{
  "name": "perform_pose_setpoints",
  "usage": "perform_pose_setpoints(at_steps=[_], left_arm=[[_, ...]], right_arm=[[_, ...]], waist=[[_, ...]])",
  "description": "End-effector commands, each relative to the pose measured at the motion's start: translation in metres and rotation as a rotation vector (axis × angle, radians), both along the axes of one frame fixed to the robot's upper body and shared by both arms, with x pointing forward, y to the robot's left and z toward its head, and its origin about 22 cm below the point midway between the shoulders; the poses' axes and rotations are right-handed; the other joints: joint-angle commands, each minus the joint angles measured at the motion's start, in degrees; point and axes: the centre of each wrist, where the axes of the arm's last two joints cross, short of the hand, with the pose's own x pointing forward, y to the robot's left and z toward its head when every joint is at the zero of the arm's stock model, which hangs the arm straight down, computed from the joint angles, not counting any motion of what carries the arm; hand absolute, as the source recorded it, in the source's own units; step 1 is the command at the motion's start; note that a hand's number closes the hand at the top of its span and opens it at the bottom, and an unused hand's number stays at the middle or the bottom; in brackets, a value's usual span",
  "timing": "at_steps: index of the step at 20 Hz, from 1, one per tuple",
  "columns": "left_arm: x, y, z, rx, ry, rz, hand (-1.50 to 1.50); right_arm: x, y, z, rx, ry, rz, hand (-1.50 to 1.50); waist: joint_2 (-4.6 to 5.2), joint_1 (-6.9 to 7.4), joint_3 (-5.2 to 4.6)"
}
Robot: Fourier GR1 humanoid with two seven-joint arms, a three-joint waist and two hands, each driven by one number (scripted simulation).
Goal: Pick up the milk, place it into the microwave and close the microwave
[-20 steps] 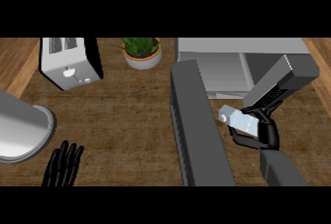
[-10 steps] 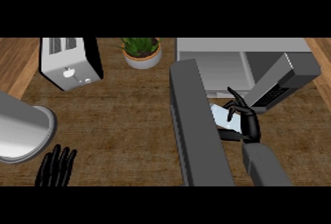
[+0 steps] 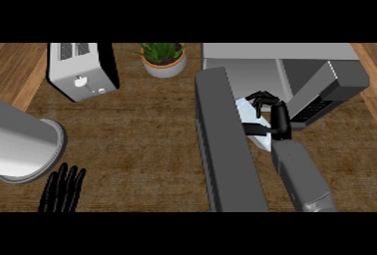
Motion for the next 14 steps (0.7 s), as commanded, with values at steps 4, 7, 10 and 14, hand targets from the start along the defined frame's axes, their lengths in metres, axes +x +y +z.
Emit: perform_pose_setpoints(at_steps=[4, 7, 10, 14], left_arm=[[-0.001, 0.012, 0.006, 0.007, -0.002, -0.005, -1.5], [-0.007, 0.006, -0.001, -0.009, 0.009, -0.015, -1.5], [0.009, 0.001, 0.01, -0.01, -0.002, -0.051, -1.5], [0.018, -0.002, 0.003, -0.011, -0.012, -0.069, -1.5]], right_arm=[[0.028, 0.004, 0.019, -0.179, 0.048, -0.05, 1.5], [0.05, -0.012, 0.048, -0.234, 0.054, -0.122, 1.5], [0.051, -0.013, 0.044, -0.268, 0.074, -0.177, 1.5], [0.056, -0.022, 0.052, -0.333, 0.056, -0.218, 1.5]], waist=[[0.39, 1.28, 0.05], [0.44, 1.62, 0.04], [1.12, 2.83, 0.14], [1.55, 3.29, 0.15]])
